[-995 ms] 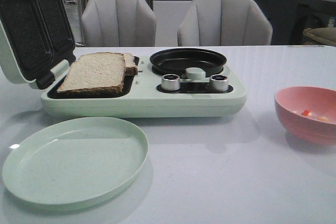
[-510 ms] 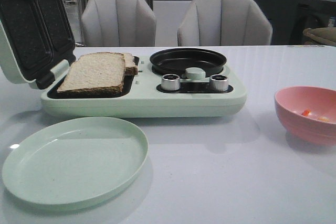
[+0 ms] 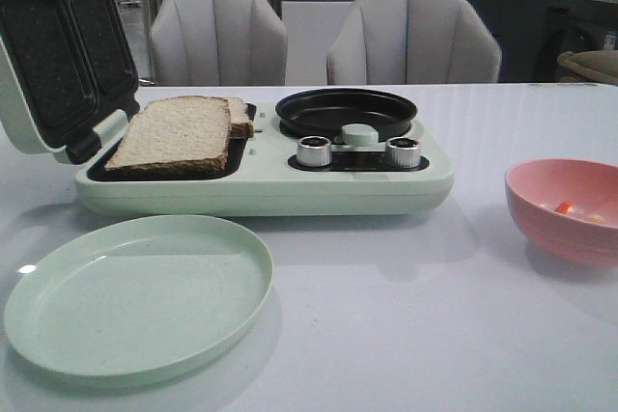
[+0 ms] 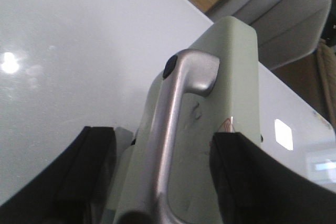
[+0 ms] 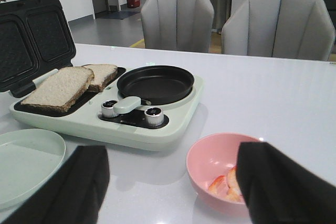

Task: Make breakfast with bread and shrimp
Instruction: 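Grasp the sandwich maker lid handle and swing the lid closed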

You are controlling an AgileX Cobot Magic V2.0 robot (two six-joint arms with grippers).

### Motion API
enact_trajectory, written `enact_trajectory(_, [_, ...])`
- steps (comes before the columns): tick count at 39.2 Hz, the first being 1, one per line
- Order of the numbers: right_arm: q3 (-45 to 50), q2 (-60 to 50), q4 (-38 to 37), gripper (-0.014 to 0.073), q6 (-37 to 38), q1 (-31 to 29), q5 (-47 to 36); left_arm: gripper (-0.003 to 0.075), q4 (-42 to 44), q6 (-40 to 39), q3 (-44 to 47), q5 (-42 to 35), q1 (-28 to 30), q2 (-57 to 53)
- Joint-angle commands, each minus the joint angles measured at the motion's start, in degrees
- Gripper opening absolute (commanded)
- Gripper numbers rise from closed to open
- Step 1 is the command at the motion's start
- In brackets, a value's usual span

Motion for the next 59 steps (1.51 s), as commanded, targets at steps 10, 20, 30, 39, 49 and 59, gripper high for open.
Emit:
enact_trajectory(10, [-1.49,0.52,-0.3,0.06,-0.32,-0.26,-5.29,0.0439,-12.44,9.4,-2.01,7.51,0.61,3.4])
enact_trajectory(20, [-1.49,0.52,-0.3,0.06,-0.32,-0.26,-5.29,0.0288,-20.55,17.77,-2.01,12.03,-0.42,3.56])
enact_trajectory(30, [-1.49,0.52,-0.3,0.06,-0.32,-0.26,-5.29,0.0204,-22.44,24.54,-2.01,15.16,-6.58,3.56])
enact_trajectory(39, [-1.49,0.52,-0.3,0.06,-0.32,-0.26,-5.29,0.0204,-12.93,28.97,-2.01,14.38,-16.92,3.56])
enact_trajectory(49, [-1.49,0.52,-0.3,0.06,-0.32,-0.26,-5.29,0.0204,-1.66,28.97,-2.01,9.03,-25.42,3.56])
enact_trajectory(59, [-1.49,0.52,-0.3,0.06,-0.32,-0.26,-5.29,0.0204,7.13,28.24,-1.77,7.47,-28.14,4.58])
